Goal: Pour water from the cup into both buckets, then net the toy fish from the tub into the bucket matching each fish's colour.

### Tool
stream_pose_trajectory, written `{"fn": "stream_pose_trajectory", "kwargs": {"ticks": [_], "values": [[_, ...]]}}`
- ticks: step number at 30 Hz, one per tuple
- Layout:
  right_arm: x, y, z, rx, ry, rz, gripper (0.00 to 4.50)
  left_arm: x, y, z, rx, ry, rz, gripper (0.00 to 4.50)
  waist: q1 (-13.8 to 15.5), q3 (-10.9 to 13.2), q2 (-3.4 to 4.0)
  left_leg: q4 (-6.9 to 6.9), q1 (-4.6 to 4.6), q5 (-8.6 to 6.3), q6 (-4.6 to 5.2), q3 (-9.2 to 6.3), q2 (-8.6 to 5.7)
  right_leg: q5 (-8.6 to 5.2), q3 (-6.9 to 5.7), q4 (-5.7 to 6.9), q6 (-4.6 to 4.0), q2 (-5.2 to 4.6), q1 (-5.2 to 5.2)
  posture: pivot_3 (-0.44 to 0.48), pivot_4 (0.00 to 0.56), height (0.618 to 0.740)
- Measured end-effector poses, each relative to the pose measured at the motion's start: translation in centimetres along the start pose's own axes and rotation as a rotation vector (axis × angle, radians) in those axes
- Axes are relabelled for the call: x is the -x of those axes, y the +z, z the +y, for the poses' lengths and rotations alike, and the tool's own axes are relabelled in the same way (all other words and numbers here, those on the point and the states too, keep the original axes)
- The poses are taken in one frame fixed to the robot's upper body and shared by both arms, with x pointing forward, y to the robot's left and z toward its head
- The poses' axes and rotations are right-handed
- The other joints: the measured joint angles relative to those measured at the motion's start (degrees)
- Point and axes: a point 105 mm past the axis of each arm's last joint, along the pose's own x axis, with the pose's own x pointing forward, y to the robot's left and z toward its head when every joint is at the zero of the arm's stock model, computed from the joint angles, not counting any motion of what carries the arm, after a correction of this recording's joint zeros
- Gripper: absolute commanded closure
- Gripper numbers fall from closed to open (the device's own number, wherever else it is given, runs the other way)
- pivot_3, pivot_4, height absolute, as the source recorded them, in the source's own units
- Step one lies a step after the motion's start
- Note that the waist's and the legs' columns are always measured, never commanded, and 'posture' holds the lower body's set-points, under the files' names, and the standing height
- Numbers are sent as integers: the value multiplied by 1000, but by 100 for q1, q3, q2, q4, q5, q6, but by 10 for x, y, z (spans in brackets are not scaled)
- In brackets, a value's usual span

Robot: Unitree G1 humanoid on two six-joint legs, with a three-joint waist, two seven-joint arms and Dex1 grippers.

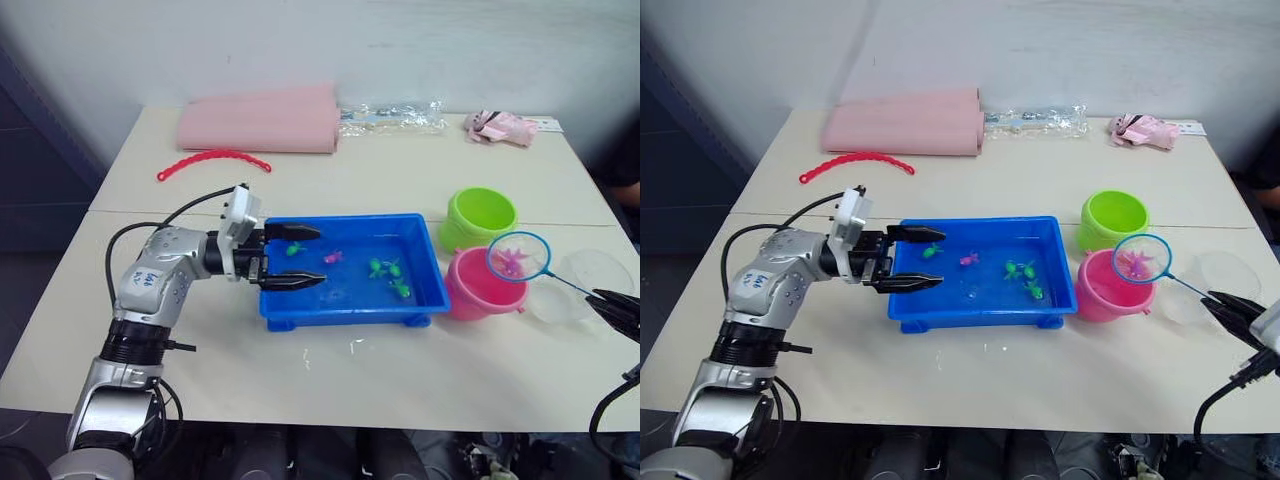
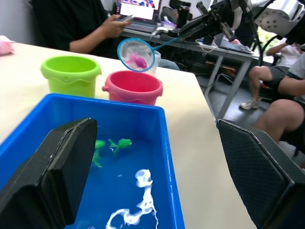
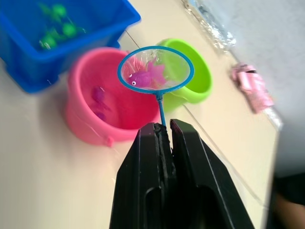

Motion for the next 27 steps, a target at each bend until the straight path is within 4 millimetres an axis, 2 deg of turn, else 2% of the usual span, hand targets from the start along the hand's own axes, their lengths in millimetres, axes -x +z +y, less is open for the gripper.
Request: {"fn": "stream_pose_trajectory", "kwargs": {"ticks": [11,15,19,22,23,25,27], "values": [[-4,-13,1,478,-21,34,4500,-13,-3,1,16,11,-35,137,9,0,0,4,0,2,-2,-1,-1,0,1,-4,0,-2,4,0,150,740],[-6,-13,0,608,-32,16,4500,-14,-4,2,7,13,-32,137,8,0,0,5,0,3,-4,-1,-1,0,1,-4,0,-2,4,0,150,740],[-10,-7,8,655,-30,-48,4500,-16,-11,4,7,14,-27,137,7,0,0,4,2,4,-5,-3,0,0,-1,-7,0,0,7,0,150,740],[-11,-4,9,654,-43,-68,4500,-16,-10,4,-10,12,-27,137,7,0,0,5,2,4,-5,-3,0,0,0,-8,0,-1,8,0,150,740],[-12,-1,7,599,-63,-80,4500,-14,-10,3,-14,12,-27,137,6,0,0,5,2,4,-5,-4,1,0,-1,-8,0,-1,9,0,150,740],[-17,11,7,432,-80,-142,4500,-7,-13,2,-12,20,-11,137,-21,0,1,4,4,4,-5,-7,7,0,-2,-7,-1,2,11,0,150,740],[-26,27,14,179,-38,-226,4500,4,-15,2,-14,46,-15,137,-57,0,1,4,4,5,-6,-15,13,-1,-8,-5,-3,3,13,0,150,740]]}}
